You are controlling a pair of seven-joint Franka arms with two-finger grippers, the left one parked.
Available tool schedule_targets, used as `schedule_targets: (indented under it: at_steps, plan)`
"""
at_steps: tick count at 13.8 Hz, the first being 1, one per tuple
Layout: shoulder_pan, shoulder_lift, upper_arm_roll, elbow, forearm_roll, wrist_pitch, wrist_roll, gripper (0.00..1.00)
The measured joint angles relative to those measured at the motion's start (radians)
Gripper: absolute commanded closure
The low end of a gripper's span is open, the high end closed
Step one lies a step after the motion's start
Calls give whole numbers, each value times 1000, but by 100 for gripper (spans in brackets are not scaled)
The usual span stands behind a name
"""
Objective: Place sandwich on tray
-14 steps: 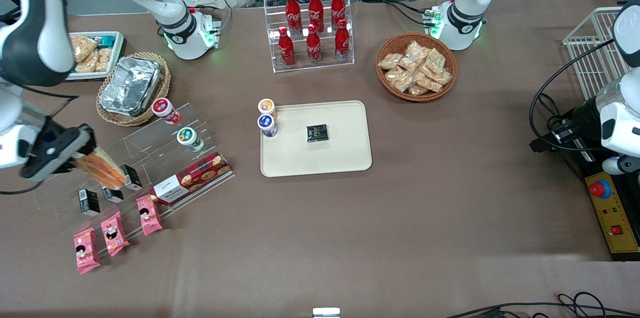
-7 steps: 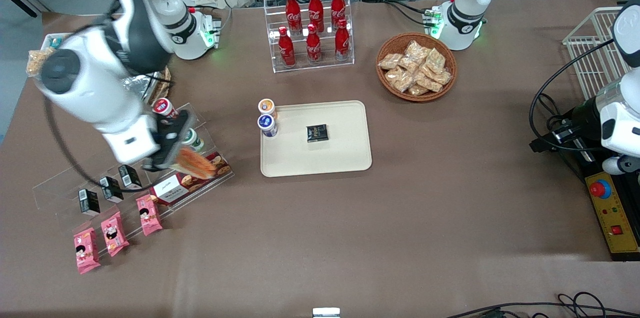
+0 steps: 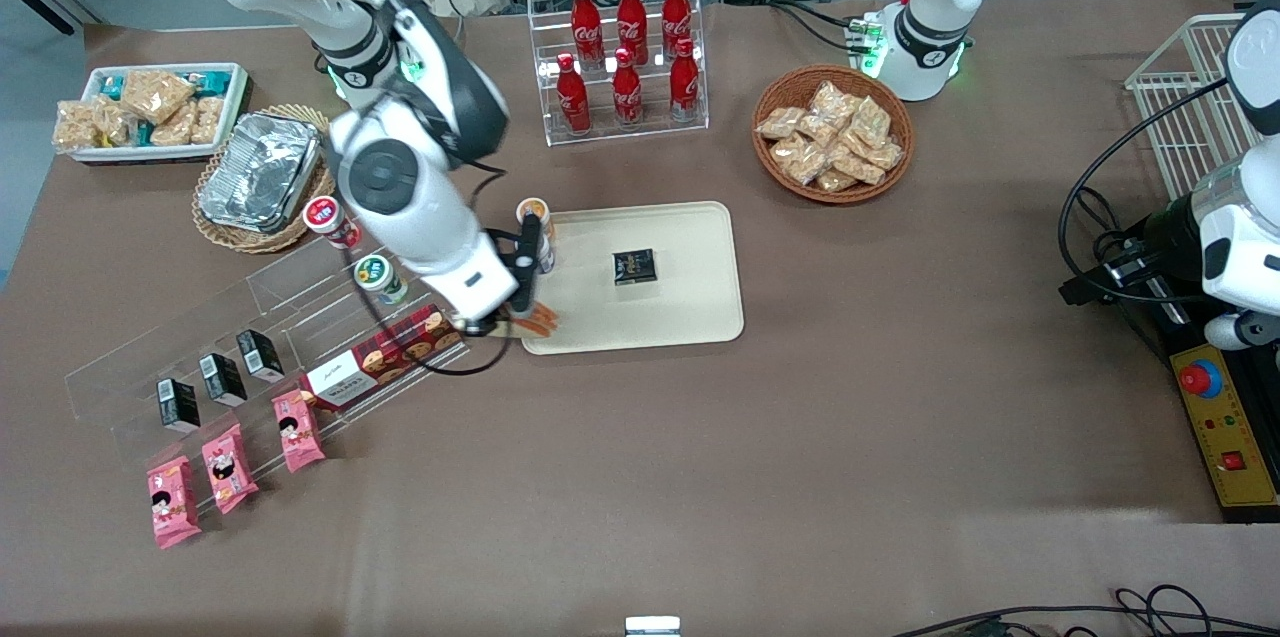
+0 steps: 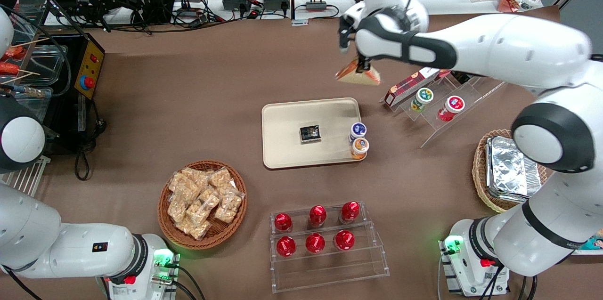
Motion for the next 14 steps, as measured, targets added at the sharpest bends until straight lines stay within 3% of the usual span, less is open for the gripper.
schedule_targets:
  at_steps: [5, 10, 11, 13, 14]
  plan:
    - [160, 193, -1, 66, 0, 189, 1, 100]
    - [181, 288, -3, 92, -1, 255, -27, 100]
    - [181, 297, -4, 99, -1, 256, -38, 87]
    - [181, 302, -5, 111, 0, 256, -38, 49]
    - [181, 303, -6, 114, 0, 256, -34, 0]
